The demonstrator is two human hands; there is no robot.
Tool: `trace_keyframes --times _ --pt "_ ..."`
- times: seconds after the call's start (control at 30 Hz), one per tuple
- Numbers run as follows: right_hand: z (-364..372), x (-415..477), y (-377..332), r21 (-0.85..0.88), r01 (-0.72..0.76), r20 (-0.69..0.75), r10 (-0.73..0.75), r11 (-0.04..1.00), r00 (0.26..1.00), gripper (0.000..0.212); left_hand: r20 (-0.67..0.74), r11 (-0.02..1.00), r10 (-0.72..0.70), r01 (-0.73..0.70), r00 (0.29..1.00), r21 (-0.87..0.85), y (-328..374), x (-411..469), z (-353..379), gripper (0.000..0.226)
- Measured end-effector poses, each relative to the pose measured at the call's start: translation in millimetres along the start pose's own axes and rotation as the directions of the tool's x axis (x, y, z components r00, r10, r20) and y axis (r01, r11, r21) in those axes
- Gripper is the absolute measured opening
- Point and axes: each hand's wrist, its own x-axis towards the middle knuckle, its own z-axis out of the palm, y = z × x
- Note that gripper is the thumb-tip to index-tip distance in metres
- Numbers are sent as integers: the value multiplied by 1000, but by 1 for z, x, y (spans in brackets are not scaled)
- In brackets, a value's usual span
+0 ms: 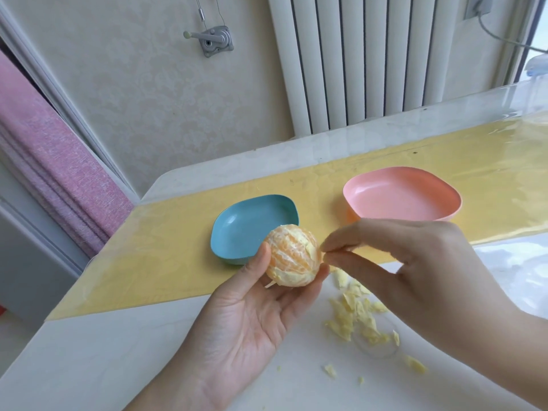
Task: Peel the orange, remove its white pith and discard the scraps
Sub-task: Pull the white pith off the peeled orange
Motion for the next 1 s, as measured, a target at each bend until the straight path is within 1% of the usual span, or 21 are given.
trace_keyframes --times 0.1,0.17,0.23,0.33,0.4,0.53,0.6,0.7,0.77,0.83,0.9,1.0 --pt "3 -2 -3 78 -21 -5 22 997 1000 21 69 999 38 -39 997 23 -1 0 1 61" --pt "5 -3 -5 109 -46 -29 50 993 998 22 118 997 52 -58 992 44 -2 -1 1 55" --pt "6 -4 -3 121 -75 -54 82 990 995 17 103 994 65 -73 992 77 -2 0 0 60" --pt "8 -4 -2 43 -73 -39 75 996 996 9 40 979 119 -124 992 163 -4 1 -2 63" --pt "7 -4 -3 -8 -66 -11 66 998 998 7 22 971 144 -145 989 190 -5 2 -3 66" --pt "4 -4 -6 -48 -68 6 68 997 998 7 -3 957 178 -172 984 233 -7 0 -3 73" --pt "3 -3 -7 -69 -61 -6 60 996 998 7 -7 950 191 -183 982 252 -7 -1 -3 79" --pt "4 0 -9 -155 -14 -28 10 988 1000 8 4 942 206 -199 979 269 -7 -2 -3 85" --pt "4 3 -10 -220 24 -30 -32 975 999 5 14 942 207 -204 978 266 -7 -2 -2 85" --pt "4 7 -12 -246 36 -21 -43 969 999 5 22 947 204 -203 979 251 -6 -2 -2 81" --pt "2 10 -13 -215 20 0 -20 976 1000 6 34 947 197 -199 980 252 -4 -2 -1 78" --pt "-5 18 -16 -89 -65 88 73 994 993 8 55 946 176 -184 983 268 1 -3 -1 68"
